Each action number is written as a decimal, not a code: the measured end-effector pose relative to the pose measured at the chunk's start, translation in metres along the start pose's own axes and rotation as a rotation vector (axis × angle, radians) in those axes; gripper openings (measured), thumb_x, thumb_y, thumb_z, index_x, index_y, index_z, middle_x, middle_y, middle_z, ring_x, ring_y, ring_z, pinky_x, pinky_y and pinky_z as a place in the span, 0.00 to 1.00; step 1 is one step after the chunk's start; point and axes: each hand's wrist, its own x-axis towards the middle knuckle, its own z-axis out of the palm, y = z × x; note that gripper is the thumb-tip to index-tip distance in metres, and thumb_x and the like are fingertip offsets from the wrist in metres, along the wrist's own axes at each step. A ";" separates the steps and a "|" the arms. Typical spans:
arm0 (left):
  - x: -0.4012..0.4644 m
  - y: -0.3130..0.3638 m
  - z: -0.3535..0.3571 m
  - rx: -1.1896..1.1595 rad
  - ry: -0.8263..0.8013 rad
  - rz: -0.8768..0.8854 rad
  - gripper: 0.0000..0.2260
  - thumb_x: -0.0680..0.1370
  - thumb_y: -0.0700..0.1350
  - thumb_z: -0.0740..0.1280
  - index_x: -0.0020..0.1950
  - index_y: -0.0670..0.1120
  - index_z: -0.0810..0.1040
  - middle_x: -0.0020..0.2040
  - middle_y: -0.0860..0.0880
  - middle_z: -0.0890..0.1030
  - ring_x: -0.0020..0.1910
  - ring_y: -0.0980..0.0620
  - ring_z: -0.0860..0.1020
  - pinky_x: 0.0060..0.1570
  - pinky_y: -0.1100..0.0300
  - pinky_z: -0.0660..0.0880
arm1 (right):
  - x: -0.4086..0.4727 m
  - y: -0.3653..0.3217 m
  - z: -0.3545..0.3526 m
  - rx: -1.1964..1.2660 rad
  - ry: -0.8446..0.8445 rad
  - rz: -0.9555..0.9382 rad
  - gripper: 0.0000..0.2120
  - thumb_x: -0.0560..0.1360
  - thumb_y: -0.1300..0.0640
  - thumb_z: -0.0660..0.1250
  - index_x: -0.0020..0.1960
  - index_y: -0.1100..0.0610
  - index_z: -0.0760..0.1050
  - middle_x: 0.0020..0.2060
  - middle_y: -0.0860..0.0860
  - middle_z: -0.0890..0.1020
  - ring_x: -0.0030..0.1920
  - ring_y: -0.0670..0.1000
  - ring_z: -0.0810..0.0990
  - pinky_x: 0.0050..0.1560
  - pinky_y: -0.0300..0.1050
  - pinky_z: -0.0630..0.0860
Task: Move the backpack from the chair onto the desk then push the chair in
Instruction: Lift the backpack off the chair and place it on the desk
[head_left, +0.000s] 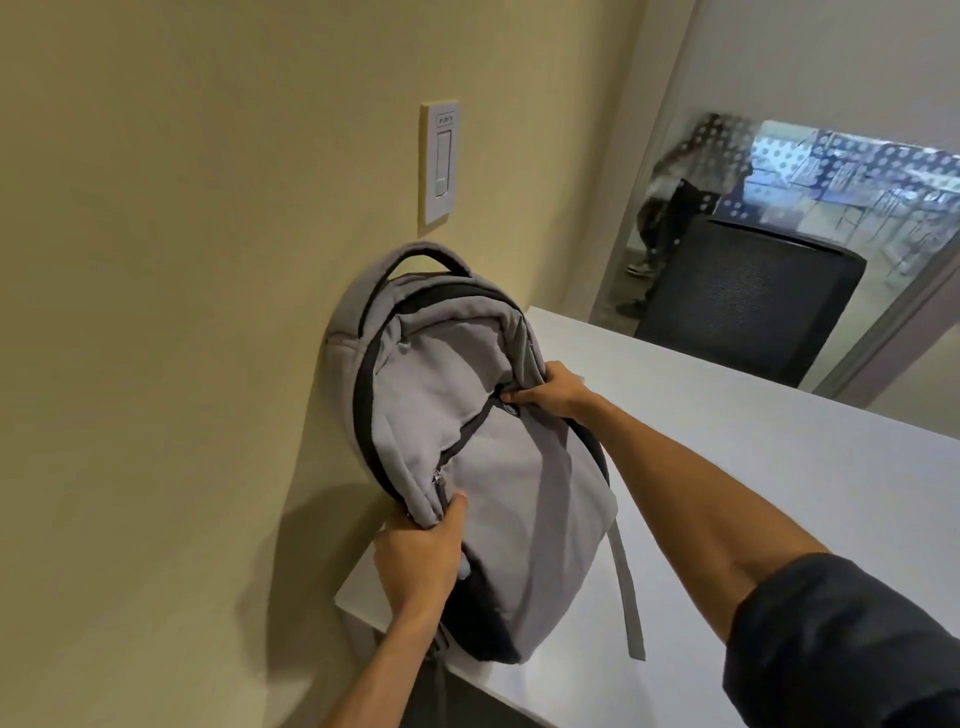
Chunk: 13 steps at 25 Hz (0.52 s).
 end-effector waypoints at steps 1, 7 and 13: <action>0.003 -0.002 0.000 0.001 0.002 -0.019 0.13 0.71 0.54 0.74 0.40 0.46 0.77 0.36 0.51 0.80 0.38 0.50 0.77 0.39 0.60 0.70 | 0.005 0.002 0.002 -0.006 0.001 0.009 0.27 0.69 0.48 0.76 0.63 0.59 0.73 0.53 0.53 0.77 0.52 0.55 0.76 0.52 0.44 0.74; 0.007 0.003 -0.005 -0.010 0.024 -0.072 0.15 0.72 0.51 0.75 0.33 0.49 0.71 0.33 0.54 0.75 0.37 0.50 0.73 0.45 0.58 0.68 | 0.004 0.023 0.022 -0.232 0.051 0.099 0.48 0.64 0.24 0.62 0.71 0.55 0.63 0.68 0.57 0.74 0.63 0.60 0.75 0.63 0.59 0.73; 0.003 -0.006 -0.012 0.046 -0.015 -0.025 0.21 0.64 0.62 0.78 0.40 0.45 0.81 0.37 0.49 0.84 0.41 0.47 0.83 0.37 0.58 0.73 | -0.025 0.018 0.008 -0.249 0.091 0.014 0.38 0.72 0.31 0.61 0.71 0.56 0.62 0.68 0.58 0.73 0.62 0.60 0.75 0.61 0.58 0.75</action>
